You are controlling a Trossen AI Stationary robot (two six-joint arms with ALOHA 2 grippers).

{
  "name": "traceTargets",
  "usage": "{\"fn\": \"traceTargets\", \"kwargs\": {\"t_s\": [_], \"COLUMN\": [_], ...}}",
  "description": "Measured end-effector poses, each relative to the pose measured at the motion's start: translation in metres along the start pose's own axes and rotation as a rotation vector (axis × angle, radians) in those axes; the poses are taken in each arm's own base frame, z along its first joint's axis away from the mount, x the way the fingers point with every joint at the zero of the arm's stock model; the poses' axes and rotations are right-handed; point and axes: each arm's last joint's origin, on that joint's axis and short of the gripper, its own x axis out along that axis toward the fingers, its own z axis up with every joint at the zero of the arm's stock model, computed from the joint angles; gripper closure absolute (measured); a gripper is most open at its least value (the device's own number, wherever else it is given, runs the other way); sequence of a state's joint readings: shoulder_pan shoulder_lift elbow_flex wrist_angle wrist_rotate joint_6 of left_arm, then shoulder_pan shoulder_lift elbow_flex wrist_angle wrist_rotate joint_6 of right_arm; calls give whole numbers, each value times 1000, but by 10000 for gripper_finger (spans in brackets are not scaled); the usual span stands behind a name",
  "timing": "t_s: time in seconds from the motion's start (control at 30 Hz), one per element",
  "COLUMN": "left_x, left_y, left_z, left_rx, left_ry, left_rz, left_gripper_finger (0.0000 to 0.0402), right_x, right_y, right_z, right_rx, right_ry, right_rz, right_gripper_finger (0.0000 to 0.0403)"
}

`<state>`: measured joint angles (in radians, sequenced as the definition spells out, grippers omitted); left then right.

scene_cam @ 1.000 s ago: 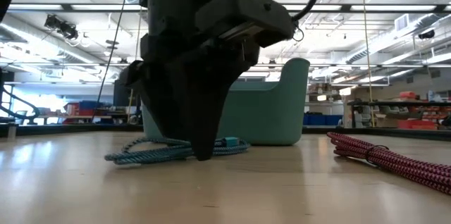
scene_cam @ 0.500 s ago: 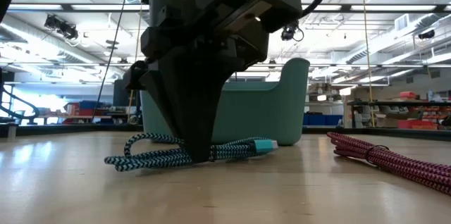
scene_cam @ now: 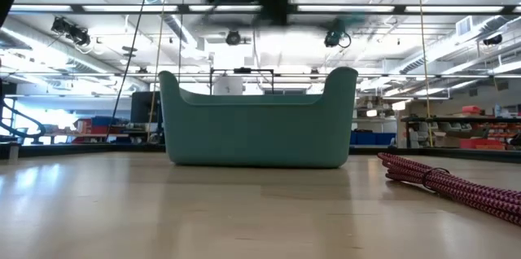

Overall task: Pick and place USB-C Cables
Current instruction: Put the light blue charger cable into the green bin

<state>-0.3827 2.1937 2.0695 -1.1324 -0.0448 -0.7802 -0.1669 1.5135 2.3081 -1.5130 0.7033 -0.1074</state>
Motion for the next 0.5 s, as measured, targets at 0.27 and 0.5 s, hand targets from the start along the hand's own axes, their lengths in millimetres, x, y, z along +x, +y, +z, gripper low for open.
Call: {"fn": "traceTargets", "kwargs": {"t_s": [0.27, 0.5], "left_x": [-82, -100], "left_y": [9, 62], "left_z": [17, 24], "left_rx": [184, 197], "left_ry": [-204, -84], "left_rz": [156, 355], "left_gripper_finger": [390, 390], "right_x": [0, 0], "right_y": [0, 0], "right_z": [-1, -1], "right_rx": [-5, -1], "right_ry": [8, 8], "right_rz": [0, 0], "right_gripper_finger": [271, 271]}}
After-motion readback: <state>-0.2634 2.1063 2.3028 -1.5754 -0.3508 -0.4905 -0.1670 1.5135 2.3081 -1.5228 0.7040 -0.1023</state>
